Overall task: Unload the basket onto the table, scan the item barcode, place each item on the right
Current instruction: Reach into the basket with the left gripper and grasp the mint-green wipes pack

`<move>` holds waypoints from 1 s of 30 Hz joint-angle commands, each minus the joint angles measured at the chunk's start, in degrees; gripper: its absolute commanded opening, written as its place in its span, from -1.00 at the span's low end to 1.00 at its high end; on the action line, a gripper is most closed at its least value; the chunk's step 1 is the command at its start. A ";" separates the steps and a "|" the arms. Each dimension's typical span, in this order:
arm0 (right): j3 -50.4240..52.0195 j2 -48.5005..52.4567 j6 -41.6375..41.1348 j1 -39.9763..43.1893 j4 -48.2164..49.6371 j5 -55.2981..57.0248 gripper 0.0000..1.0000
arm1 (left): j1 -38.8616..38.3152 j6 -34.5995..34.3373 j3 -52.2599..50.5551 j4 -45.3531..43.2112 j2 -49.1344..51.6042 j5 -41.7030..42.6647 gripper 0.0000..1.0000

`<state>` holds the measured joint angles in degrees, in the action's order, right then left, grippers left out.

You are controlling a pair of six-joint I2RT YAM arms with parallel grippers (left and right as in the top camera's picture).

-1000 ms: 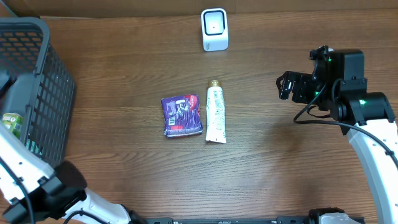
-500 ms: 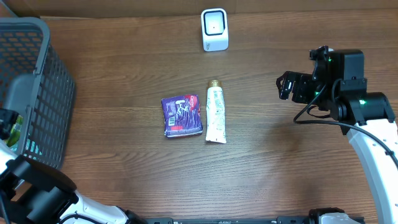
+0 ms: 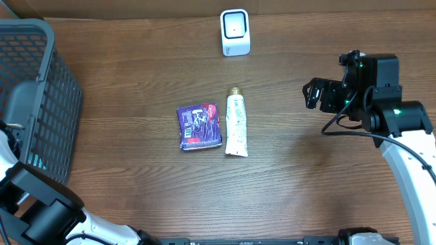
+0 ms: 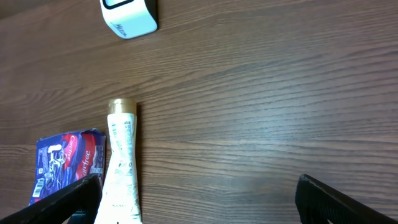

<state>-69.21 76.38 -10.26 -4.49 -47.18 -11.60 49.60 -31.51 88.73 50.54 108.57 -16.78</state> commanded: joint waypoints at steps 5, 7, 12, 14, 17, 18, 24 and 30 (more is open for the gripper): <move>-1.27 0.00 0.48 0.39 0.31 -0.07 1.00 | 0.37 0.02 -0.61 -2.21 3.02 -1.81 0.74; -1.27 0.00 0.48 0.39 0.31 -0.07 1.00 | 0.35 0.74 -0.61 -2.19 4.44 -1.88 0.75; -1.27 0.00 0.48 0.39 0.31 -0.07 1.00 | 0.37 1.31 -0.61 -2.19 7.39 -1.86 0.75; -1.27 0.00 0.48 0.39 0.31 -0.07 1.00 | 0.35 1.29 -0.61 -2.23 8.07 -1.84 0.74; -1.27 0.00 0.48 0.39 0.31 -0.07 1.00 | 0.35 1.31 -0.61 -2.56 8.79 -1.84 0.73; -1.27 0.00 0.48 0.39 0.31 -0.07 1.00 | 0.35 1.31 -0.61 -2.56 8.96 -1.84 0.72; -1.27 0.00 0.48 0.39 0.31 -0.07 1.00 | 0.35 1.95 -2.67 -2.67 9.31 -1.86 0.64; -1.27 0.00 0.48 0.39 0.31 -0.07 1.00 | 0.37 1.95 -8.37 -6.10 9.31 -2.32 0.43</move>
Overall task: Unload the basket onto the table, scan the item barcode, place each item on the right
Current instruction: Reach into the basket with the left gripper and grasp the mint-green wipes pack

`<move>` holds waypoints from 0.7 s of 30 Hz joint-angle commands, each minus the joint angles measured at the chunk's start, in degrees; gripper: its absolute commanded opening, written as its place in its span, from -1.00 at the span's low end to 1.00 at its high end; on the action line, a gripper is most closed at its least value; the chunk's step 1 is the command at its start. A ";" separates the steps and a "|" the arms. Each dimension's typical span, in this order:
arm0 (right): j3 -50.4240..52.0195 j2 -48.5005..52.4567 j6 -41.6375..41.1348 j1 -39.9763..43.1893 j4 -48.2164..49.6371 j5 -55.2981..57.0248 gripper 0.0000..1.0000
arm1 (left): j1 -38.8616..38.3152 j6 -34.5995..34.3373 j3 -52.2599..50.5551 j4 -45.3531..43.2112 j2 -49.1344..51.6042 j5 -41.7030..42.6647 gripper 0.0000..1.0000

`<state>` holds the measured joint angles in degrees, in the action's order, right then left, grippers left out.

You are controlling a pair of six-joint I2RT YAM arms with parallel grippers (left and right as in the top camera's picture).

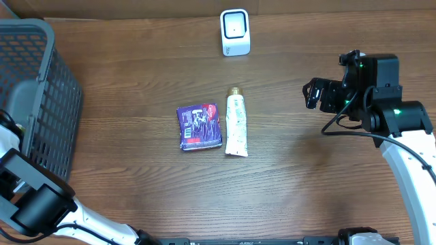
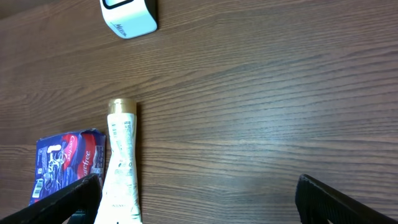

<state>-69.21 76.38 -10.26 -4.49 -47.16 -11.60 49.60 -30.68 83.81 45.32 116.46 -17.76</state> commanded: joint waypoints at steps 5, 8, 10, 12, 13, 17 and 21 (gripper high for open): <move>-1.27 0.00 0.48 0.39 0.28 -0.07 1.00 | 0.35 1.11 -3.96 -1.84 1.42 -1.20 -0.92; -1.27 0.00 0.48 0.39 0.28 -0.07 1.00 | 0.22 1.11 -1.51 0.26 1.38 -0.70 -0.92; -1.27 0.00 0.48 0.39 0.28 -0.07 1.00 | 0.17 1.11 1.68 3.15 1.33 0.07 -0.92; -1.27 0.00 0.48 0.39 0.28 -0.07 1.00 | 0.07 1.16 6.14 6.78 1.09 2.12 -0.92; -1.27 0.00 0.48 0.39 0.28 -0.07 1.00 | -0.09 1.57 8.98 8.81 0.92 3.37 -0.92; -1.27 0.00 0.48 0.39 0.28 -0.07 1.00 | -1.29 3.30 20.81 17.09 0.48 7.91 -0.92; -1.27 0.00 0.48 0.39 0.28 -0.07 1.00 | -4.11 3.48 35.76 27.19 -1.29 9.09 -0.92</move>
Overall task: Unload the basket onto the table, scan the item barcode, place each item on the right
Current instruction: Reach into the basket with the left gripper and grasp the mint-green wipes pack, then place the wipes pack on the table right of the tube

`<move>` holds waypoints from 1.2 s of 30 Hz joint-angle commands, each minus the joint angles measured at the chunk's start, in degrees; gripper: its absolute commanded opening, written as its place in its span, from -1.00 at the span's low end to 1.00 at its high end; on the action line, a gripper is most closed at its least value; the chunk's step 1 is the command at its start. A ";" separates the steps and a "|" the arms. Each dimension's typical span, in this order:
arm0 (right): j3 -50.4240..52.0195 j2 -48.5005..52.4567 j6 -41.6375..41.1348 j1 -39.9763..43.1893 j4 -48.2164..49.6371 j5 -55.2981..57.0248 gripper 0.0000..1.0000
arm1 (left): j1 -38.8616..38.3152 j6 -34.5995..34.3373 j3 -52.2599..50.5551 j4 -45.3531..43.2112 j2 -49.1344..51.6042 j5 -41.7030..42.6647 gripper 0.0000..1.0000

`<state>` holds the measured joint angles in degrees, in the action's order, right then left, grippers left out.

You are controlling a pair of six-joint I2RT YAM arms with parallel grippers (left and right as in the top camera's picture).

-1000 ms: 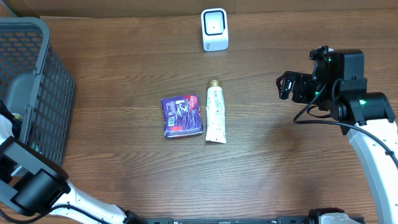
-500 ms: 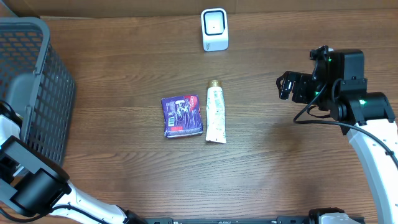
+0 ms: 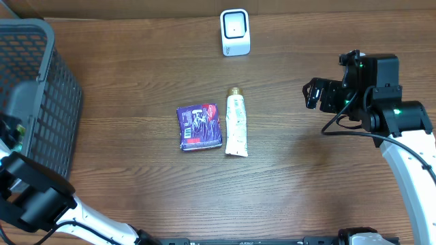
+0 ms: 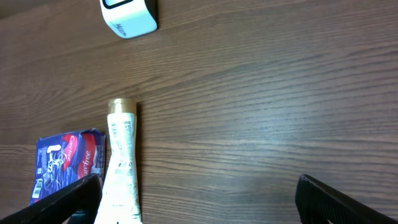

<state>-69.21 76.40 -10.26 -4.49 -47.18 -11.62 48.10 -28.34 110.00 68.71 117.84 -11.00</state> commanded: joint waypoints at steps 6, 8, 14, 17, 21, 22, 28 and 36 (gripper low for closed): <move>-1.27 -0.02 0.48 0.39 0.31 -0.04 1.00 | -7.82 1.64 19.71 9.27 -8.50 2.36 -0.91; -1.27 -0.02 0.48 0.39 0.31 -0.04 1.00 | -10.27 2.97 20.76 9.49 -11.21 2.62 -0.92; -1.27 -0.02 0.48 0.39 0.31 -0.04 1.00 | -23.89 9.53 20.96 10.60 -19.47 9.68 -0.91; -1.27 -0.02 0.48 0.39 0.31 -0.04 1.00 | -32.04 11.56 20.83 13.35 -19.65 13.46 -0.91; -1.27 -0.02 0.48 0.39 0.31 -0.04 1.00 | -46.88 11.87 16.04 15.43 -17.73 13.64 -0.91; -1.27 -0.02 0.48 0.39 0.31 -0.04 1.00 | -49.94 11.87 14.25 15.06 -17.22 13.62 -0.91; -1.27 -0.02 0.48 0.39 0.31 -0.04 1.00 | -65.59 11.74 3.85 10.60 -12.55 14.21 -0.91; -1.27 -0.02 0.48 0.39 0.31 -0.04 1.00 | -82.34 11.67 -3.69 2.89 1.11 15.82 -0.91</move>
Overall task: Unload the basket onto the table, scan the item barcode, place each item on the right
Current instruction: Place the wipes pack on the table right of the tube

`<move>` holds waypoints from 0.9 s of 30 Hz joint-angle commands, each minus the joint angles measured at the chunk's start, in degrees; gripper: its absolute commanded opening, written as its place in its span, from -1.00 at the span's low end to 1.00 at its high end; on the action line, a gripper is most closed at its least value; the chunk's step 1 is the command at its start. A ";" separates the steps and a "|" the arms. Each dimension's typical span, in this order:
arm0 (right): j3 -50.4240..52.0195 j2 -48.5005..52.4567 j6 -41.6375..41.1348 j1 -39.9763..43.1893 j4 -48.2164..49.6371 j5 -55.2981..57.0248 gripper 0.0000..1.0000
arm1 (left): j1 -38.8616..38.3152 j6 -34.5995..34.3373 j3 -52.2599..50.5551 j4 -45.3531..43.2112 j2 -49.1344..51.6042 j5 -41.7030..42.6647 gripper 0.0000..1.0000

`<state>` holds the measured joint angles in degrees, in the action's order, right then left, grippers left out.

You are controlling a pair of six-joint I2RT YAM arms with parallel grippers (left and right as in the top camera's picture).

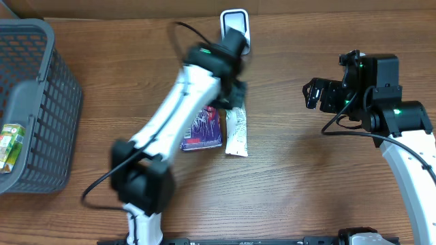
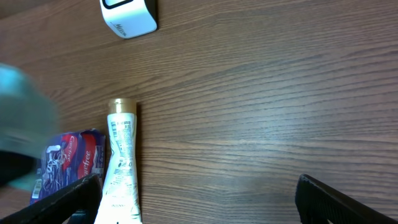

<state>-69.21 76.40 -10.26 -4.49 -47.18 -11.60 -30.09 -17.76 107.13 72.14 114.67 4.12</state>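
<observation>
A white tube with a gold cap (image 1: 236,134) (image 2: 121,165) lies mid-table beside a purple packet (image 1: 199,131) (image 2: 62,158). The white scanner (image 1: 235,30) (image 2: 129,17) stands at the far edge. My left arm reaches across from the near side, and its gripper (image 1: 235,92) hovers blurred over the tube's cap end, covering part of the packet; whether it is open or shut does not show. My right gripper (image 1: 312,93) (image 2: 196,199) stands open and empty, off to the right of the tube.
A dark mesh basket (image 1: 51,102) sits at the left edge with a green carton (image 1: 9,146) inside. Bare wood lies between the tube and my right arm.
My left arm was at the far left by the basket; now it stretches over the middle, above the packet and the tube's cap. The right arm, tube, packet and scanner have not moved.
At all three earlier moments my left arm stayed by the basket at the left edge, shifting only a little, while my right gripper hung open at the right. Now the left gripper is over the tube and packet, and a green carton shows in the basket.
</observation>
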 commanded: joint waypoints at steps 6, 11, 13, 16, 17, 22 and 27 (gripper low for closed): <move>-1.27 -0.02 0.48 0.39 0.31 -0.07 1.00 | -8.48 1.09 -0.81 -0.96 8.33 3.67 -0.84; -1.27 -0.02 0.48 0.39 0.31 -0.07 1.00 | -8.55 1.75 2.32 1.18 7.74 3.19 -0.43; -1.27 -0.02 0.48 0.39 0.31 -0.07 1.00 | -7.82 2.67 5.49 3.19 7.32 2.93 -0.27; -1.27 -0.02 0.48 0.39 0.31 -0.07 1.00 | -5.88 2.99 13.38 7.74 6.91 0.63 -0.05; -1.27 -0.02 0.48 0.39 0.31 -0.07 1.00 | -5.11 2.99 15.87 9.05 6.91 -0.09 0.02; -1.27 -0.02 0.48 0.39 0.31 -0.07 1.00 | 0.85 2.99 30.32 15.63 6.91 -0.50 0.10; -1.27 -0.02 0.48 0.39 0.31 -0.07 1.00 | 10.78 2.23 44.76 22.10 6.91 -0.50 0.09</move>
<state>-69.21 76.40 -10.26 -4.49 -47.16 -11.60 -24.80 -15.79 144.90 92.16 123.17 4.73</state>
